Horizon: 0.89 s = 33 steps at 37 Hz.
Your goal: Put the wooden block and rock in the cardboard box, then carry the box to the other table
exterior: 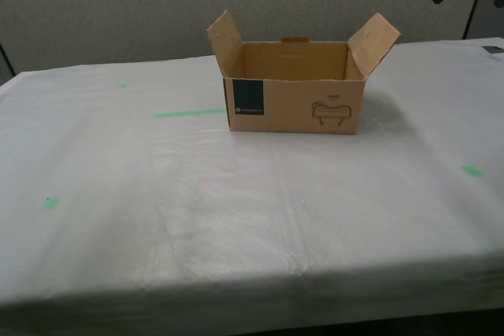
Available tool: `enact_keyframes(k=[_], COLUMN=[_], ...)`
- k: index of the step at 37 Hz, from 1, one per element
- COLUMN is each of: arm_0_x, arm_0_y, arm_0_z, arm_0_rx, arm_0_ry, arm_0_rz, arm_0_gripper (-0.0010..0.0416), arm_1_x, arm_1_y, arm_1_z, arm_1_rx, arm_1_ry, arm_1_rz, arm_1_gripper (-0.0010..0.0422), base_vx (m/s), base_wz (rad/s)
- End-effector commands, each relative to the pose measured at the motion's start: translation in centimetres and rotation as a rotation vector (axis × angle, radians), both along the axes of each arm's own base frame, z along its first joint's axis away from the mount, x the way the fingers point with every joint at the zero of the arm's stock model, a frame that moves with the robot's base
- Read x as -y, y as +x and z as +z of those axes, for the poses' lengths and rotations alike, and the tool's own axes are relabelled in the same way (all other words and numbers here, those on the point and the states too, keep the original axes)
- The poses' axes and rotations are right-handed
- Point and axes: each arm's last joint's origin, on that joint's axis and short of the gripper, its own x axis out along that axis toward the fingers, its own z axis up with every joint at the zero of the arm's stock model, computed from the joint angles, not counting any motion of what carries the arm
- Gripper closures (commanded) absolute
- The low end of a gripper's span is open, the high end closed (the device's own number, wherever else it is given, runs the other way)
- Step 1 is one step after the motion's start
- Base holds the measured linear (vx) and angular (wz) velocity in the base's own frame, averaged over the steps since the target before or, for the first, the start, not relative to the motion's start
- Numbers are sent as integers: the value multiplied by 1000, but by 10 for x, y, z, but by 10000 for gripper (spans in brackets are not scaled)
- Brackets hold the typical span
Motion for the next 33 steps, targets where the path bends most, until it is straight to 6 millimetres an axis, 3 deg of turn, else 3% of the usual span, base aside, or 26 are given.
enact_keyframes(k=[1,33], arm_0_x=[0,0], arm_0_y=[0,0], arm_0_z=[0,0], arm_0_rx=[1,1], arm_0_ry=[-2,-2], arm_0_rz=[-4,-4], arm_0_gripper=[16,16], arm_1_x=[0,0], arm_1_y=[0,0], arm_1_z=[0,0], arm_1_rx=[1,1], arm_1_ry=[-3,-3], arm_1_rz=[0,-1], arm_1_gripper=[23,23], base_vx=[0,0], base_wz=[0,0])
